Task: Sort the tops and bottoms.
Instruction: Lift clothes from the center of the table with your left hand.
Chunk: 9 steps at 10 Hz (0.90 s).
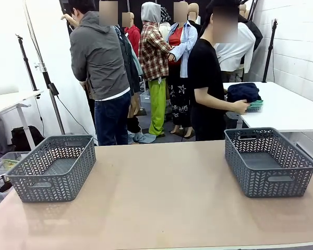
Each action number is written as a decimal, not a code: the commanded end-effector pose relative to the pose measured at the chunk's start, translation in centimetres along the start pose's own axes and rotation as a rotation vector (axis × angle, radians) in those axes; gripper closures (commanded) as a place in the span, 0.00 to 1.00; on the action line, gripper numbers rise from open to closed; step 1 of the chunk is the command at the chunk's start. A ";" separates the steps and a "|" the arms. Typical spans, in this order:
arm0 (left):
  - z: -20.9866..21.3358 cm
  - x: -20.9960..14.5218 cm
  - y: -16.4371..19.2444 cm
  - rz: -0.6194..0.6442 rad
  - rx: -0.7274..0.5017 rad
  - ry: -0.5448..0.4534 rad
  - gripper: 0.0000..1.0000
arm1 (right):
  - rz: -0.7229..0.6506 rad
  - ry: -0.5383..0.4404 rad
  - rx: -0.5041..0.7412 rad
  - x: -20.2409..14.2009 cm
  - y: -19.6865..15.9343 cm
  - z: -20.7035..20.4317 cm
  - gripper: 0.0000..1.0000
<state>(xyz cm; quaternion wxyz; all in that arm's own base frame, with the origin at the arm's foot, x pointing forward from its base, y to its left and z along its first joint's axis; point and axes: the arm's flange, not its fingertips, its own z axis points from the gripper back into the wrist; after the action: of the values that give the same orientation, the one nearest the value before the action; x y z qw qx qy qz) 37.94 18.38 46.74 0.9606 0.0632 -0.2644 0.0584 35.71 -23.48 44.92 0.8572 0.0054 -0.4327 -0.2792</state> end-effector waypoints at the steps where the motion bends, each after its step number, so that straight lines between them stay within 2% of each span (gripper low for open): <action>1: 0.1 -0.3 0.1 0.004 -0.001 -0.001 0.00 | -0.002 0.002 -0.008 0.1 0.2 0.2 0.00; 9: 0.1 -0.3 0.1 0.004 -0.001 -0.001 0.00 | -0.002 0.002 -0.008 0.1 0.2 0.2 0.00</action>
<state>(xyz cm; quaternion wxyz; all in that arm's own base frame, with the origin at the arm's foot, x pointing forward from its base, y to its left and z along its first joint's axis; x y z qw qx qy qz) 37.94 18.38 46.73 0.9606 0.0632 -0.2644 0.0584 35.68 -23.51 44.96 0.8571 0.0044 -0.4329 -0.2794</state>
